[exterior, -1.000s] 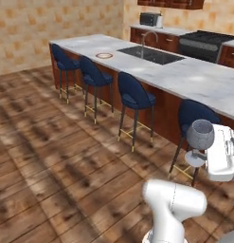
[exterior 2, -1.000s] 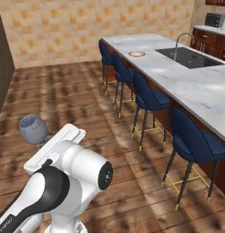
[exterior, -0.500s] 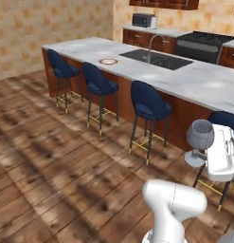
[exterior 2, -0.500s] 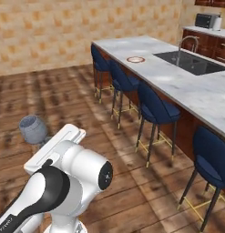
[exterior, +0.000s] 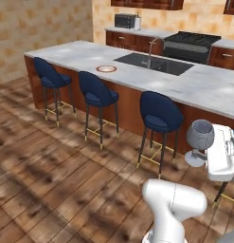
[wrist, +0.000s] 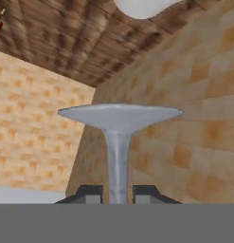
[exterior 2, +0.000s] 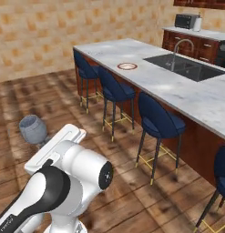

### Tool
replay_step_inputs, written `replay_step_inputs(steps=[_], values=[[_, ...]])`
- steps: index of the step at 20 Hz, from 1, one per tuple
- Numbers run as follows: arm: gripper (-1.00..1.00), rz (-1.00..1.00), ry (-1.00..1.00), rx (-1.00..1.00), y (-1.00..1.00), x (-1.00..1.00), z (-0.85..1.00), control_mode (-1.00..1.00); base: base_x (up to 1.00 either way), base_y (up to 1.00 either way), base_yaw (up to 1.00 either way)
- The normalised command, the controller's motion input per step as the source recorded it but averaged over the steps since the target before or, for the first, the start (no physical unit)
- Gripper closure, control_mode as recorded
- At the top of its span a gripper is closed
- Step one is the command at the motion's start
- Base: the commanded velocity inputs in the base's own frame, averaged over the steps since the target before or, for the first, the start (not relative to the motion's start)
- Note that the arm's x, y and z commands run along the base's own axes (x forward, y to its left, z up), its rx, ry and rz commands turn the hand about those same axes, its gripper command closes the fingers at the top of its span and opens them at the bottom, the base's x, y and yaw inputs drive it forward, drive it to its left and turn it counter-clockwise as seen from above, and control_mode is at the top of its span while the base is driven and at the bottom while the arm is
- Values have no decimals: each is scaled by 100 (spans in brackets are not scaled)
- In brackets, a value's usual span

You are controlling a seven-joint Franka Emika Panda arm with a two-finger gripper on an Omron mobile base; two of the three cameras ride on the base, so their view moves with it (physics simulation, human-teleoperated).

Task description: Retrieve the wine glasses from the counter and place one next to each plate.

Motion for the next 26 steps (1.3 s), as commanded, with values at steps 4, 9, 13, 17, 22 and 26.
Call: replay_step_inputs(steps=[4, 9, 13, 17, 22, 26], values=[[100, 0, 0, 0, 0, 0, 0, 100, 100, 100, -32], [100, 0, 0, 0, 0, 0, 0, 100, 100, 100, -31], [100, 0, 0, 0, 0, 0, 0, 100, 100, 100, -30], [100, 0, 0, 0, 0, 0, 0, 100, 100, 100, -29], [100, 0, 0, 0, 0, 0, 0, 100, 100, 95, -29], [100, 0, 0, 0, 0, 0, 0, 100, 100, 79, -51]])
